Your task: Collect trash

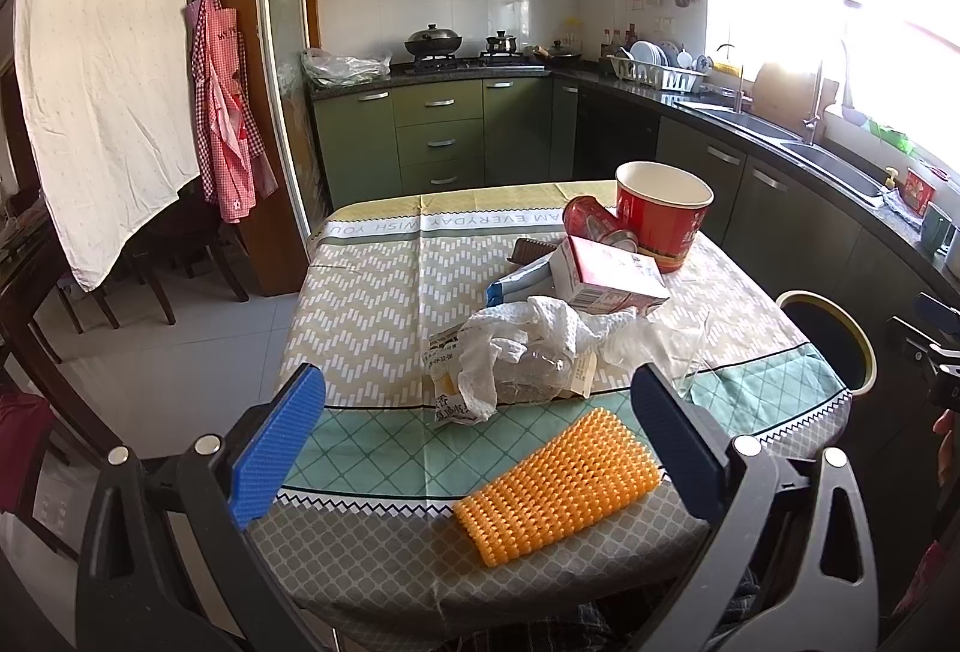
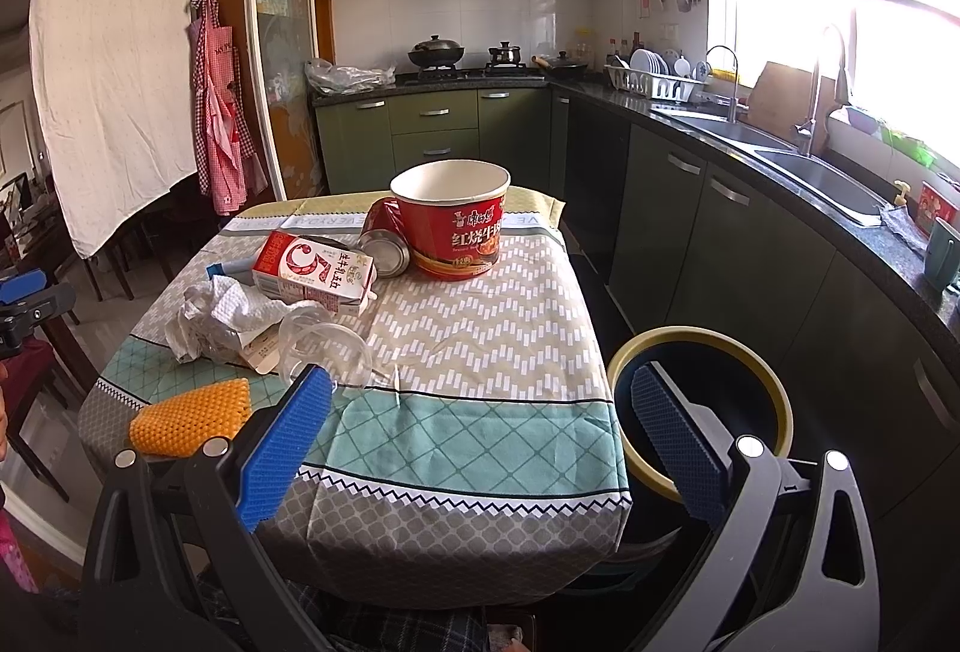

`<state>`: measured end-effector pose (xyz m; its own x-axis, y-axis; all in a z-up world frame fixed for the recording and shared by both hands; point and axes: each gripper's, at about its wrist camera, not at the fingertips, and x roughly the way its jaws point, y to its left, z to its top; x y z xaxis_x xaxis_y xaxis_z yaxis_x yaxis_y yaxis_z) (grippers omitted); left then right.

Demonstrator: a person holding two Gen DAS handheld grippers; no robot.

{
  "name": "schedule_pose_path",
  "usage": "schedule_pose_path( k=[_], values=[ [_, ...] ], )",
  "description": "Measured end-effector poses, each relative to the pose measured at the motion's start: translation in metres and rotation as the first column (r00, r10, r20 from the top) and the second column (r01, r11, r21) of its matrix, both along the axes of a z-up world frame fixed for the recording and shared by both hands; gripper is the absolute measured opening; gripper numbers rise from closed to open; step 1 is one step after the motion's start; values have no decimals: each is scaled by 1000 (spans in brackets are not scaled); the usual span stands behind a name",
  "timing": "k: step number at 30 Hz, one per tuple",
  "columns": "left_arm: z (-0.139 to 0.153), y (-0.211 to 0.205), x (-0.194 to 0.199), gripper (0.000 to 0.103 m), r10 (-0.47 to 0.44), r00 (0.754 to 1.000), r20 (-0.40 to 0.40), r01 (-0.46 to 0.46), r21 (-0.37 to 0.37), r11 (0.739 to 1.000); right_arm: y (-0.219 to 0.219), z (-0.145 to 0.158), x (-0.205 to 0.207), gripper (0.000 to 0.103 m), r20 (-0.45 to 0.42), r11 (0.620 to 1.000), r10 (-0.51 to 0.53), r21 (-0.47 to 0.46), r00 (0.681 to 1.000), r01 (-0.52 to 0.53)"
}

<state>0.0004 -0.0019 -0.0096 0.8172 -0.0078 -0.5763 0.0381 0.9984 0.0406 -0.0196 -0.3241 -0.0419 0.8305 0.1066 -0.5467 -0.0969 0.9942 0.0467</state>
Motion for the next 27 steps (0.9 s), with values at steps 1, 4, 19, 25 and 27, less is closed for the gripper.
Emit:
schedule_pose_path(
  k=[1,4,19,25,27],
  values=[
    [0,0,0,97,0,1000,0,0,0,1000,0,1,0,99,0,1000,1,0,1000,-1],
    [0,0,0,97,0,1000,0,0,0,1000,0,0,0,99,0,1000,0,0,1000,0],
    [-1,0,0,97,0,1000,-4,0,1,1000,0,-1,1,99,-6,1000,2,-1,1000,-2],
    [-8,-2,-1,97,-3,1000,-8,3,2,1000,0,-1,2,99,-9,1000,1,0,1000,-1],
    [-8,-2,-1,97,-3,1000,-11,3,2,1000,1,-3,3,99,-15,1000,4,-2,1000,-4]
  ],
)
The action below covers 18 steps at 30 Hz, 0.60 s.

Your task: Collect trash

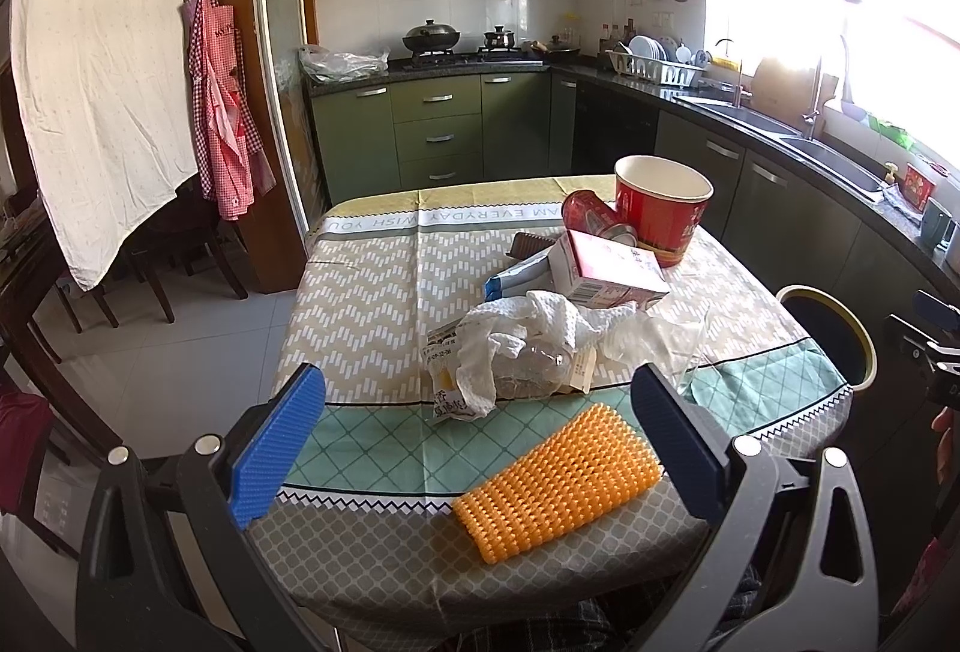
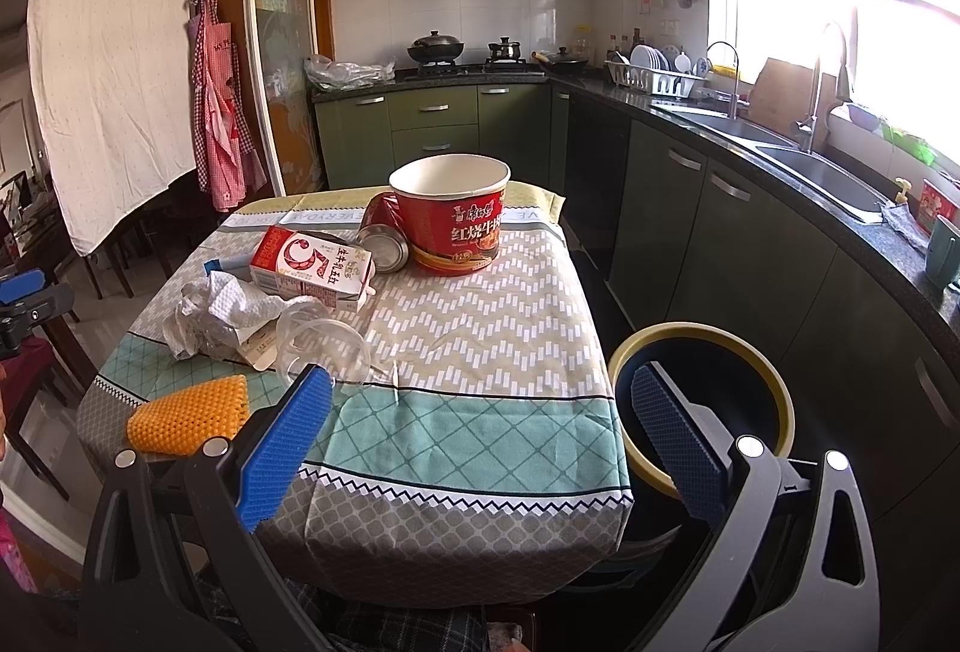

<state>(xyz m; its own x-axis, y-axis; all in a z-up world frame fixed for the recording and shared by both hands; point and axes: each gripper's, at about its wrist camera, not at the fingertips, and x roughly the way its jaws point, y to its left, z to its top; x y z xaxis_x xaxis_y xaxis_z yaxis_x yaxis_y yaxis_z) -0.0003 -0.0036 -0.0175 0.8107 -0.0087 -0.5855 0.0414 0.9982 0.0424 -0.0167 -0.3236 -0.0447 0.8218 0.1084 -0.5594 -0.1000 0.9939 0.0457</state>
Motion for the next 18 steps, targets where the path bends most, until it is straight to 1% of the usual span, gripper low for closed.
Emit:
schedule_pose_path(
  k=[4,7,10,13,16,18],
  values=[
    [-2,3,9,97,3,999,-34,-3,-2,1000,-2,-2,11,99,-36,1000,27,9,999,-26],
    [0,5,21,97,0,998,-61,0,7,1000,-8,4,28,99,-75,997,73,37,994,-71],
    [7,4,42,97,-41,993,-110,40,-8,999,-18,15,57,99,-139,991,112,83,984,-101],
    [13,0,68,97,-79,983,-168,75,-34,997,-28,29,93,99,-200,982,149,141,968,-122],
    [19,-7,95,97,-106,970,-217,97,-49,994,-33,45,136,99,-258,978,166,165,952,-126],
    [23,-13,115,97,-120,959,-255,105,-70,992,-34,52,169,98,-310,976,176,175,934,-126]
  ],
)
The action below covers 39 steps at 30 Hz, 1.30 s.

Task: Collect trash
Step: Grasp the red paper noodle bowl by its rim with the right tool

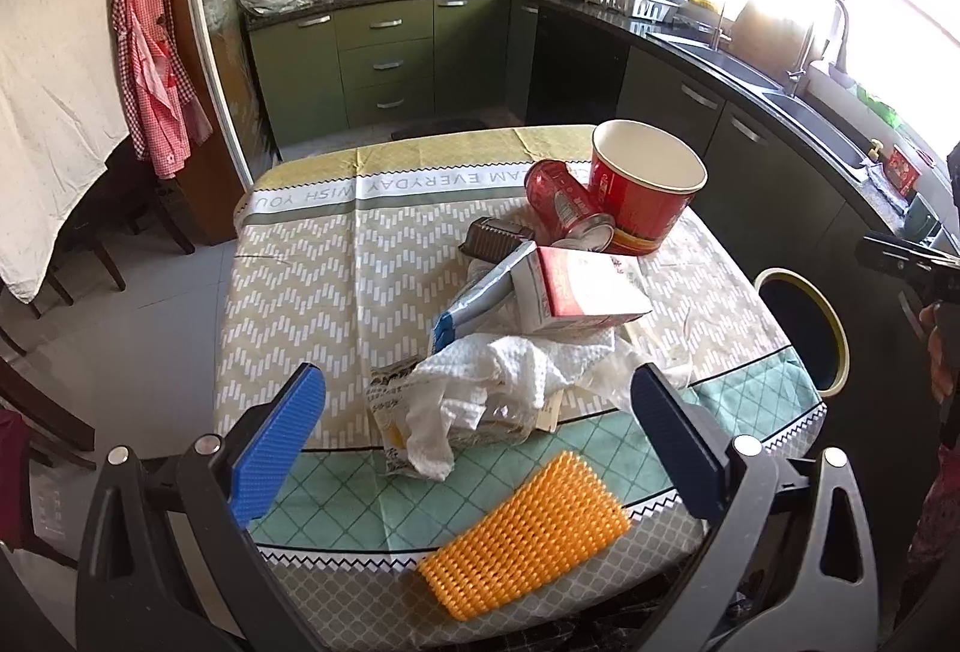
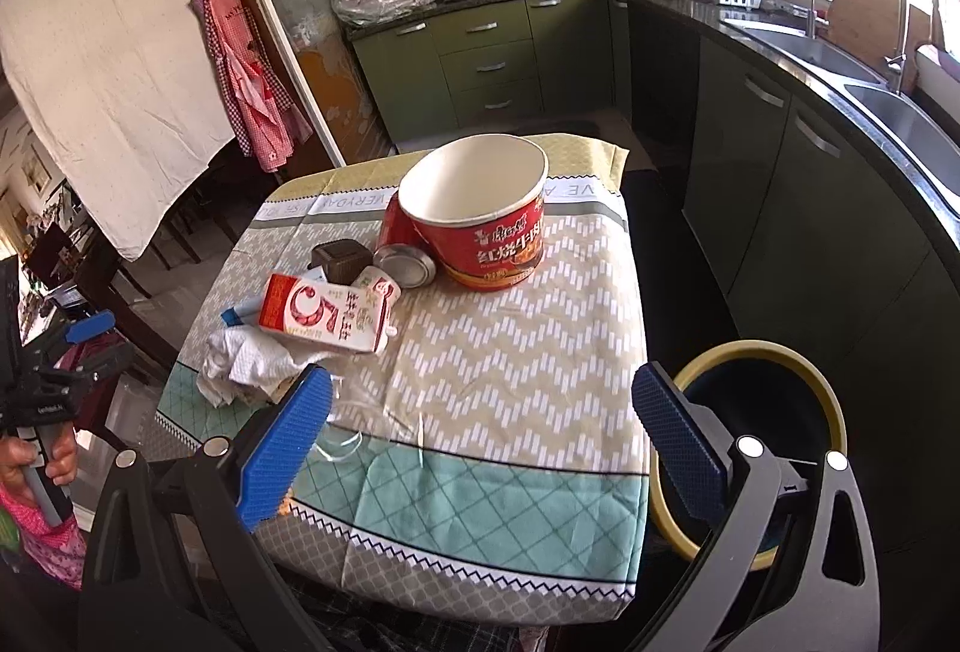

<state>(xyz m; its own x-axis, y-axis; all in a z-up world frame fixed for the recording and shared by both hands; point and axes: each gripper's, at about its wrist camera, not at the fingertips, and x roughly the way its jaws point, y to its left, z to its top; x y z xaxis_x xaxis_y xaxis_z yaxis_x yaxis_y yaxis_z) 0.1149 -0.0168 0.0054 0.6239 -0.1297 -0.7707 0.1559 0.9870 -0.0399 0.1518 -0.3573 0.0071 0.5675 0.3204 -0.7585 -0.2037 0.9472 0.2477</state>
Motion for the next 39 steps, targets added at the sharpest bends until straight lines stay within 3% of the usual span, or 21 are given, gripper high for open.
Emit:
schedule_pose_path(
  k=[6,12,17,25,29,33,39],
  values=[
    [8,-28,51,97,-42,995,-88,42,0,999,2,5,101,73,-158,1000,2,30,988,3],
    [7,-44,95,97,-30,988,-151,36,38,999,6,-31,187,45,-292,996,-80,-60,953,65],
    [-5,-54,128,97,-25,976,-215,41,71,997,13,-60,228,39,-351,992,-104,-102,931,72],
    [-22,-64,169,97,-3,963,-269,27,85,996,29,-90,259,23,-410,988,-107,-145,906,51],
    [-31,-69,180,97,-1,954,-300,30,90,996,30,-98,265,7,-420,986,-110,-161,901,45],
    [-36,-76,189,97,2,947,-321,30,94,995,22,-93,263,6,-404,990,-97,-138,910,44],
    [-45,-91,211,97,19,934,-356,16,94,995,-22,-58,244,5,-352,995,-99,-56,931,85]
  ],
)
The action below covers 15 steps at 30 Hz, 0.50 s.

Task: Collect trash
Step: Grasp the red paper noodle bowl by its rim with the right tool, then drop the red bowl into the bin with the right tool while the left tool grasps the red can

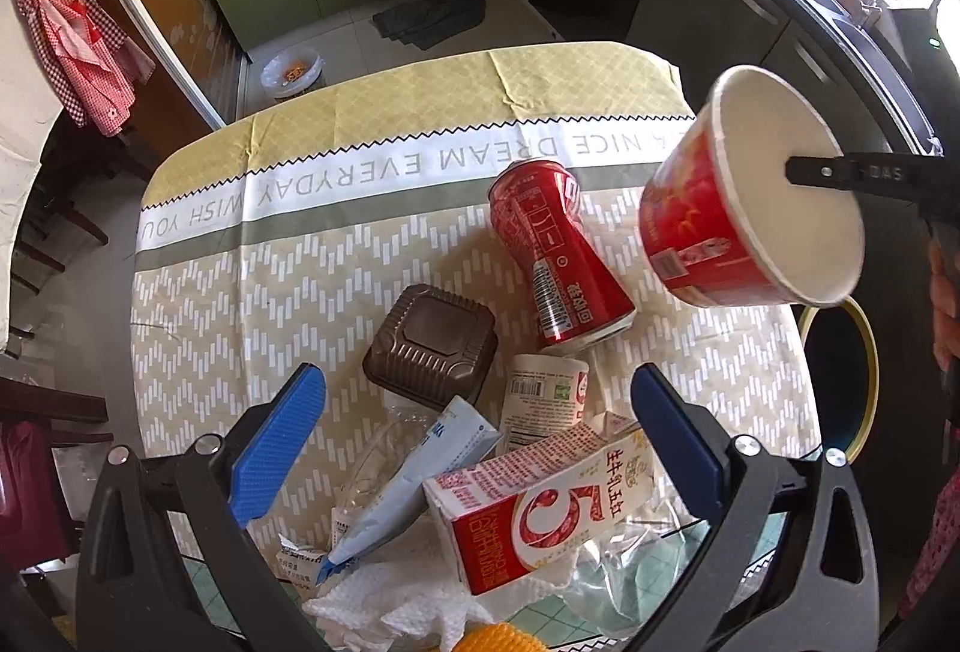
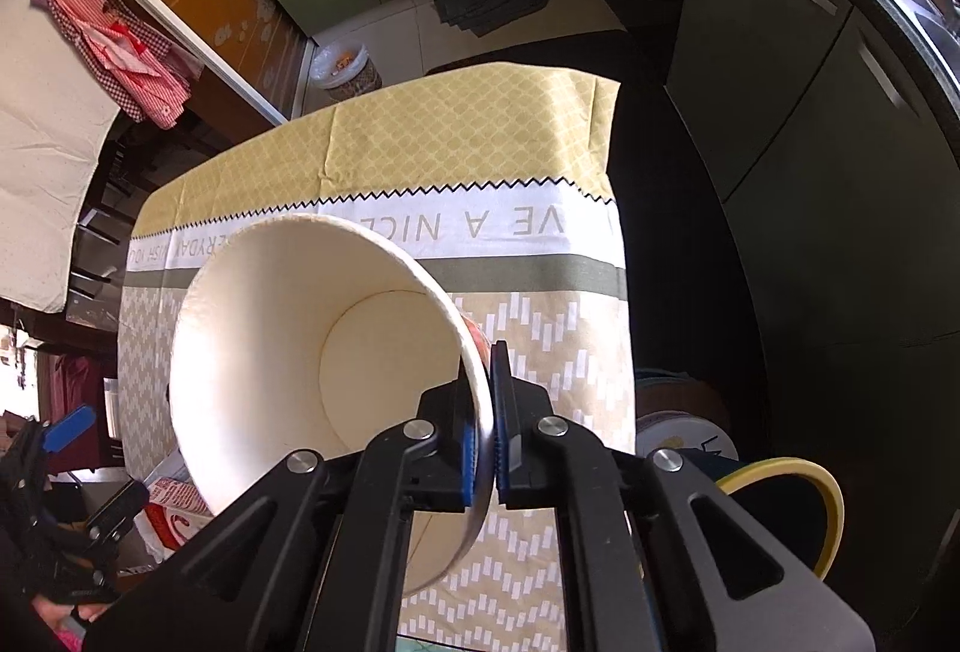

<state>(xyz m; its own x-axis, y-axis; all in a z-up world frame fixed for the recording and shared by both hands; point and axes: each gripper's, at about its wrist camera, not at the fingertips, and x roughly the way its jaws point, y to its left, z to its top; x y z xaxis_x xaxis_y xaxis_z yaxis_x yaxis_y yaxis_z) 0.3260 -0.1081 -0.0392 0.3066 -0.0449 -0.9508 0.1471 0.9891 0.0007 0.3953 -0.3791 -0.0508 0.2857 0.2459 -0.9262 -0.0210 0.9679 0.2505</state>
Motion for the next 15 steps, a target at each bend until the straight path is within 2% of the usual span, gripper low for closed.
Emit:
schedule_pose_path(
  k=[5,9,11,13,15],
  values=[
    [-16,-13,26,97,33,998,-45,-34,-36,999,-52,24,-39,6,41,999,-43,18,998,42],
    [-29,-20,45,95,63,995,-71,-69,-77,995,-96,30,-80,6,59,996,-88,14,994,87],
    [-34,-21,54,82,80,993,-83,-87,-94,992,-116,25,-100,7,52,994,-109,7,993,109],
    [-41,-22,61,74,93,990,-107,-104,-106,989,-134,18,-118,8,43,992,-128,3,991,128],
    [-48,-21,67,72,116,985,-131,-132,-118,984,-150,9,-132,9,35,989,-146,1,989,146]
  ],
)
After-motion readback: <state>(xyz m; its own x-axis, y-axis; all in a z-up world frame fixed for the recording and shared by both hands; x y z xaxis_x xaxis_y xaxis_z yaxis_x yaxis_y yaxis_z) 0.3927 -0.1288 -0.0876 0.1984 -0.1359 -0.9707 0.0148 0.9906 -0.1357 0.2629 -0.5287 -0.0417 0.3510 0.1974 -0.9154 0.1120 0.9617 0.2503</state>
